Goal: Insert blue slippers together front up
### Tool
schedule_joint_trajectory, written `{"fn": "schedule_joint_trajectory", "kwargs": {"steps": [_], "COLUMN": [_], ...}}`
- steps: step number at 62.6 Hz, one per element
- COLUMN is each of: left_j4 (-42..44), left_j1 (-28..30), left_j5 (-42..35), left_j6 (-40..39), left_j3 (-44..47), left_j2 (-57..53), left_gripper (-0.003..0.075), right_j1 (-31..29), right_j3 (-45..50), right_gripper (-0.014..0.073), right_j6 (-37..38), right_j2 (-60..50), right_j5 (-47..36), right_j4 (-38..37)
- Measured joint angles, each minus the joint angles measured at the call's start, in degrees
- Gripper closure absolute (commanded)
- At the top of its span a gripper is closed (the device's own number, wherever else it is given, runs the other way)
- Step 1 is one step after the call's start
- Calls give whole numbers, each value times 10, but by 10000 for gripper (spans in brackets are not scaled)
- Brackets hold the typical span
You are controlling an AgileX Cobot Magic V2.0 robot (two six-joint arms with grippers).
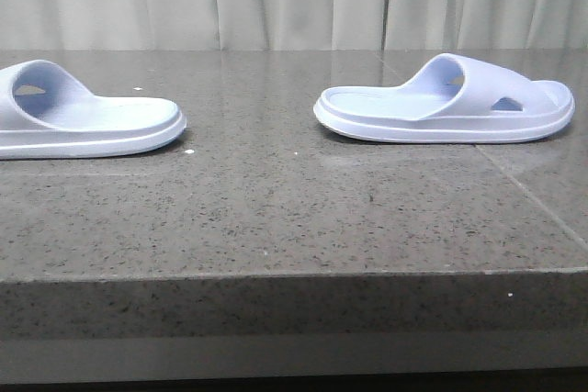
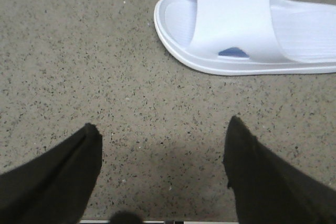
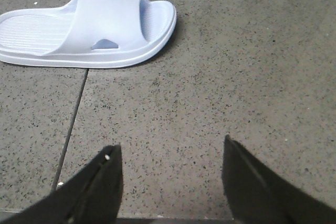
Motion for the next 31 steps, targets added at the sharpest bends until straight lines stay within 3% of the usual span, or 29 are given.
{"fn": "schedule_joint_trajectory", "kwargs": {"steps": [9, 17, 31], "left_j4": [6, -23, -231], "left_j1": [3, 42, 172], "left_j5": [23, 24, 21], "left_j6": [0, 17, 183], "left_j3": [-46, -80, -112], "left_j2": [79, 144, 238], "left_gripper": [228, 228, 230], "right_j1": [0, 0, 0], "right_j3": [0, 0, 0], "right_gripper": [144, 144, 144], "right_j6": [0, 0, 0], "right_j2": [0, 0, 0], "right_j5": [0, 0, 0], "right_j4": [0, 0, 0]}}
